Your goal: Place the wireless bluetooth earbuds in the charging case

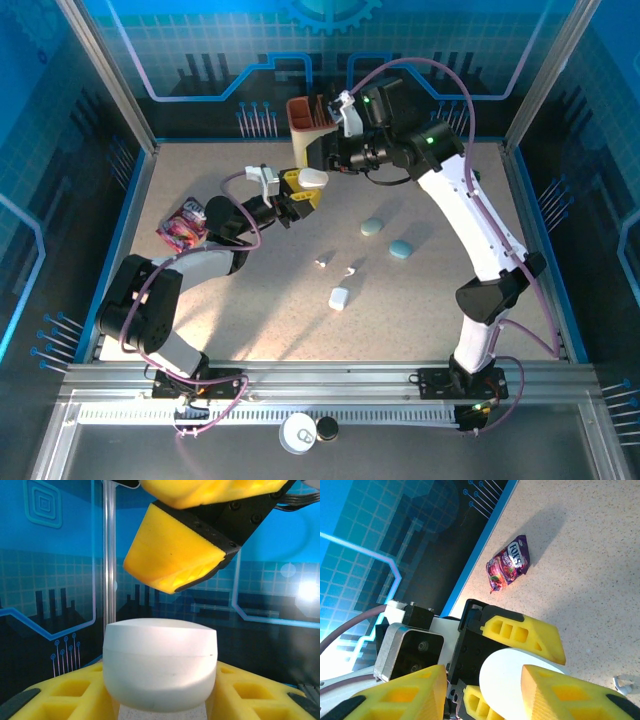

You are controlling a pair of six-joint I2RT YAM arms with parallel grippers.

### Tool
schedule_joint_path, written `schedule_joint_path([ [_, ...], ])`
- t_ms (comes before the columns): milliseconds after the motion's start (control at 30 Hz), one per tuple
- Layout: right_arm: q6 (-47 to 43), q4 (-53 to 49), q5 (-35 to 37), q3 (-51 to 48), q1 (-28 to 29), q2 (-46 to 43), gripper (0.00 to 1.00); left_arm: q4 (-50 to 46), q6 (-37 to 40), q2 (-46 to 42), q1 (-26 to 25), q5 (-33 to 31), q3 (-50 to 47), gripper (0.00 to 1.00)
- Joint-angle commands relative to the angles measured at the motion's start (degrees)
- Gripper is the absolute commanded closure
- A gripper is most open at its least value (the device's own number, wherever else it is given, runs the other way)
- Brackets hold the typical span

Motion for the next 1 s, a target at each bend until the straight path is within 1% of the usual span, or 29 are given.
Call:
schedule_joint_path([
  [0, 0.4, 0.7, -0.3, -1.0, 0.1, -3.2, 0.56, 2.8, -0.2, -0.5, -0.5, -0.7, 2.1, 0.55],
  [33, 1.0, 1.6, -0.1, -1.8, 0.0, -3.9, 0.55, 2.9, -0.1, -0.6, -0.5, -0.8, 2.1, 0.55],
  [100, 3.2, 4.4, -0.3, -5.0, -1.0, -5.6, 0.48, 2.8, -0.2, -0.8, -0.5, -0.7, 2.1, 0.55],
  [200, 7.5, 8.9, -2.7, -11.2, -2.7, -8.4, 0.38, 2.8, -0.3, -1.1, -0.5, -0.7, 2.4, 0.55],
  [300, 12.0, 13.4, -5.6, -17.8, -4.2, -11.0, 0.32, 2.8, -0.5, -1.3, -0.5, -0.6, 2.7, 0.55],
  [400, 16.4, 19.1, -8.8, -23.6, -5.1, -13.1, 0.29, 2.8, -0.7, -1.4, -0.5, -0.6, 3.1, 0.55],
  [600, 24.7, 29.6, -15.2, -31.4, -5.8, -14.6, 0.29, 2.8, -1.1, -1.3, -0.8, -0.3, 4.1, 0.55],
  [733, 29.0, 35.4, -17.0, -34.6, -5.9, -14.9, 0.30, 2.8, -1.3, -1.2, -1.1, 0.0, 4.5, 0.55],
  [833, 33.3, 41.6, -18.5, -37.0, -5.9, -14.9, 0.33, 2.8, -1.5, -1.1, -1.3, 0.3, 4.7, 0.55],
  [967, 34.6, 43.2, -18.7, -37.7, -6.0, -15.0, 0.37, 2.8, -1.4, -1.0, -1.6, 0.3, 4.8, 0.55],
])
